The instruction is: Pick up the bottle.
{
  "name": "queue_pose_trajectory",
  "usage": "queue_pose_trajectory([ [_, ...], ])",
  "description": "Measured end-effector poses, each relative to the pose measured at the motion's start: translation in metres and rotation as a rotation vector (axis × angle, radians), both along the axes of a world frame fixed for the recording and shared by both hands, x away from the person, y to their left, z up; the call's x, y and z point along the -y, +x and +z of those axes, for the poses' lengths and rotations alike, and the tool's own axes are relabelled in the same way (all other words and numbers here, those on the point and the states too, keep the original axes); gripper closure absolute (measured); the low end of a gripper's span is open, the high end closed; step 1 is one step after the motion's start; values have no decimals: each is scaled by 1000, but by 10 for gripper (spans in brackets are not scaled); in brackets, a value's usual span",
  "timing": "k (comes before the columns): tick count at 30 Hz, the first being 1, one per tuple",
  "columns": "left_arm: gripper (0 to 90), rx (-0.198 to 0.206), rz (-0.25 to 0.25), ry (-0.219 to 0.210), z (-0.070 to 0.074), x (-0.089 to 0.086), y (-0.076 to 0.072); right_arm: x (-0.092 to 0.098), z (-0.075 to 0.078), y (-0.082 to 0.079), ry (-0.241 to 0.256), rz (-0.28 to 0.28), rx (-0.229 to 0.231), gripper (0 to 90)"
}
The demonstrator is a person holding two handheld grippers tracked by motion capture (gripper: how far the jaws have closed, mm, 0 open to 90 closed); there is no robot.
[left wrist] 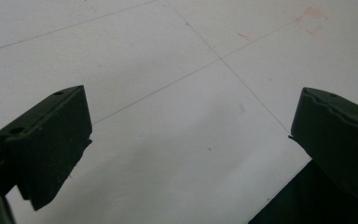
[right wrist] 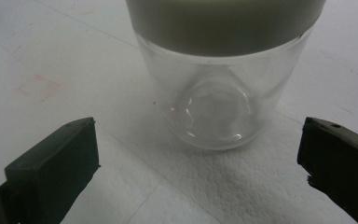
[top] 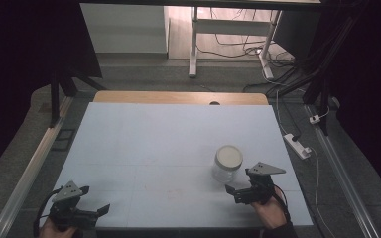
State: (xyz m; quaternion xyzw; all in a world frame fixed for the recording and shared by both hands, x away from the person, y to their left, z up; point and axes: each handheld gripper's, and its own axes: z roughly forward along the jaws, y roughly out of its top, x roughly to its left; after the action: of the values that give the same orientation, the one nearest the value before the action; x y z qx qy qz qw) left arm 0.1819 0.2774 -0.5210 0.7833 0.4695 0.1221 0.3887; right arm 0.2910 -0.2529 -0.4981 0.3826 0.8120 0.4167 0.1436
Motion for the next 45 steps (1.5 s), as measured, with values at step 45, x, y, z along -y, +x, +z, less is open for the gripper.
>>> queue_pose_trajectory([
  [45,0,-1,-6,-7,0,-1,0,-28,-13,48,-19,19,52,0],
])
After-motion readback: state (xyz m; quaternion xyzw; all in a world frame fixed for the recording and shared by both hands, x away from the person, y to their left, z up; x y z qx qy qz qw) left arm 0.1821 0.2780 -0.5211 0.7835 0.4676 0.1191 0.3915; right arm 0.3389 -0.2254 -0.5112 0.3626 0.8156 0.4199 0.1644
